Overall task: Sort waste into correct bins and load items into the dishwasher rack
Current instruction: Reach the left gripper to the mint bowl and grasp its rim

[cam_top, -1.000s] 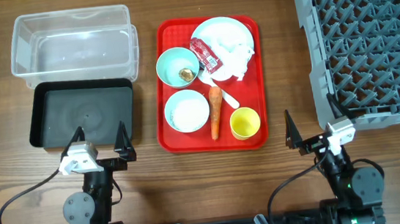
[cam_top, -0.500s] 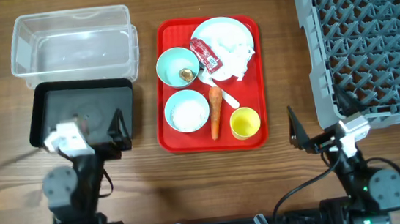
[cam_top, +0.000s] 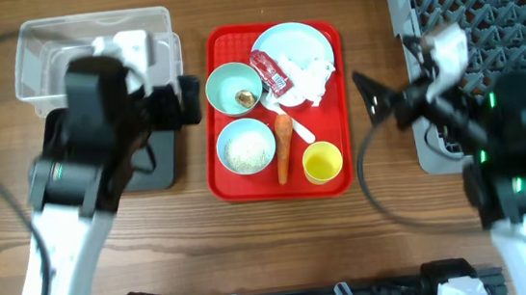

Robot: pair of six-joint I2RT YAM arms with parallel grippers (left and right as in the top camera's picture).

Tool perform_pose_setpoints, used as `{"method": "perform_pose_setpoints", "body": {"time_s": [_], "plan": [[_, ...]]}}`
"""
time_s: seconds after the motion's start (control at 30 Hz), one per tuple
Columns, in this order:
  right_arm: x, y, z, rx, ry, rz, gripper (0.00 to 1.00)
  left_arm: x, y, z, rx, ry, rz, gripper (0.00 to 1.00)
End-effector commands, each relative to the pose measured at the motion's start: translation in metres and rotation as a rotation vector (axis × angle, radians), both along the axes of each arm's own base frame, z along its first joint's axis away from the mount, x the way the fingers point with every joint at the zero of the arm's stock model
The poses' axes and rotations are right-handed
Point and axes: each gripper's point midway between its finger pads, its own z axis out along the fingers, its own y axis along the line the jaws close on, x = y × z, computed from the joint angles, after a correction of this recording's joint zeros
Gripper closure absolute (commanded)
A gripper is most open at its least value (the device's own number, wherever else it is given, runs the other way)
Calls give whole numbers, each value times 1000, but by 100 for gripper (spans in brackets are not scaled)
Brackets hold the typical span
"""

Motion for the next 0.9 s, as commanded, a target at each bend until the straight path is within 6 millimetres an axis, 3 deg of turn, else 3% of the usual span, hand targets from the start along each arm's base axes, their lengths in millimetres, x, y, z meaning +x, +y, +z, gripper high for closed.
{"method": "perform_pose_setpoints", "body": {"time_s": [0.0, 0.03, 0.13, 0.33, 0.5, 0.67, 0.77, 0.87], "plan": [[27, 11, 6, 11, 104, 56, 0, 21, -14, -2, 82, 99, -25, 0], [41, 11, -2, 11, 153, 56, 0, 27, -21, -16, 94, 165, -41, 0], [57, 12, -20, 69, 235, 34, 0, 36, -42, -40, 35, 236, -110, 0], [75, 13, -53, 219, 431, -34, 0, 46, -60, -90, 4, 377, -159, 0], [78, 5, -63, 172, 434, -75, 0, 55, -74, -101, -50, 396, -149, 1], [78, -2, -71, 154, 462, -123, 0, 66, -76, -111, 85, 342, 5, 3], [77, -7, -76, 141, 479, -152, 0, 73, -95, -118, 126, 297, -9, 3], [75, -8, -80, 136, 495, -161, 3, 82, -122, -137, 127, 282, -49, 4]]}}
